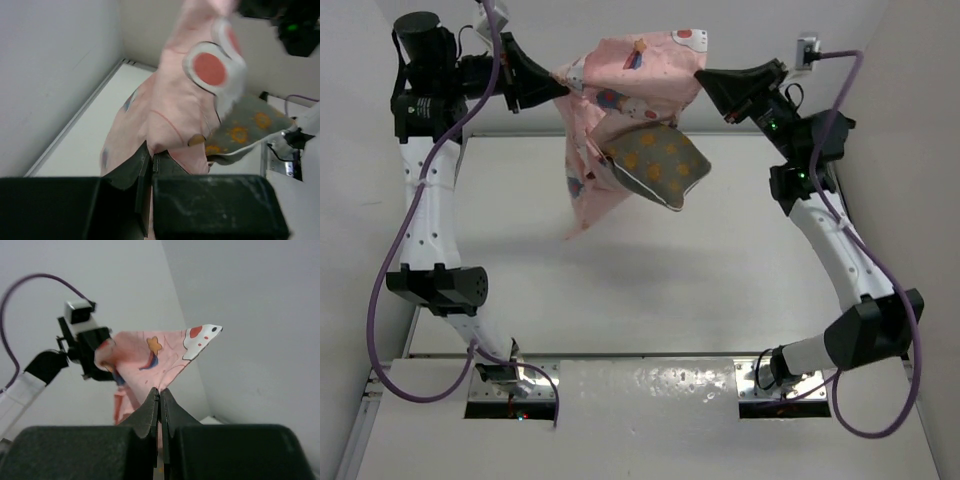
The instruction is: Put the pillow into the pillowcase
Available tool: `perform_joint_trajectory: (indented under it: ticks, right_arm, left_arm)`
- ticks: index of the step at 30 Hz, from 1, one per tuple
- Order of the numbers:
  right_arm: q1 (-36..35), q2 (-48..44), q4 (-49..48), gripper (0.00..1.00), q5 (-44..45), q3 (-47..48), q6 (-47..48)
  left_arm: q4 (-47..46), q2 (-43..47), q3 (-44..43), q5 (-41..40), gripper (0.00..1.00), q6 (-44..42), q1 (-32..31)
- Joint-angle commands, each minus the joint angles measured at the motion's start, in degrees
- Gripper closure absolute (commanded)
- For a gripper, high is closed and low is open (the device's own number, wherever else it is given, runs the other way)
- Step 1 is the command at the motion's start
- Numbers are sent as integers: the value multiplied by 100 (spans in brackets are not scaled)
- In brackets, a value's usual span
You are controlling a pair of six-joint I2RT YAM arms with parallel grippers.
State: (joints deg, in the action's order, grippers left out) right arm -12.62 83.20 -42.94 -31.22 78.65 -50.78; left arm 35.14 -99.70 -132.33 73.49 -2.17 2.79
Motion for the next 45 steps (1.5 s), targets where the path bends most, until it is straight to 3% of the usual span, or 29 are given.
perform_joint_trajectory:
  ticks: [1,3,6,10,13,18,24,32,33,36,37,38,41,45]
  right_arm:
    - [-29,-77,118,100,476,-165,341]
    - [-4,230,443,100,660,-499,184]
    - [40,355,480,100,635,-614,-10]
    - [-144,-57,1118,100,819,-229,814]
    - [-363,-364,1173,100,828,-131,1167]
    - [-750,-700,1288,100,890,-157,1563]
    - [-1118,-1068,1533,100,802,-52,2001]
    - [-1655,-1026,2824,100,872,150,2994]
    - [-1682,-825,3139,77,785,211,3169]
    - [-1831,-630,3519,33,337,55,4241]
    - [-1875,-586,3747,11,110,-51,4583]
    - [-1980,-585,3810,1,38,-174,5274]
    - [-2095,-656,4038,1,89,-779,6165]
    - [-2016,-656,4740,1,309,-843,6616]
  left_arm:
    - [782,82,557,-1582,100,-976,-94]
    - [837,82,1505,-2581,100,-1179,-147]
    - [951,65,2045,-2639,100,-1294,-138]
    - [890,266,1677,-2445,100,-1330,-138]
    - [1362,100,476,-2208,100,-1338,-190]
    - [1794,188,182,-2269,100,-1619,-498]
    - [2261,345,-529,-2472,100,-2006,-402]
    - [2638,469,-768,-2173,100,-2410,-481]
    - [2674,469,-707,-2147,100,-2445,-481]
    - [2683,469,-654,-2076,100,-2481,-490]
    - [2674,460,-636,-2059,100,-2498,-490]
    - [2674,460,-636,-2006,100,-2498,-498]
    - [2665,434,-636,-1848,100,-2507,-525]
    - [2604,373,-601,-1751,100,-2472,-586]
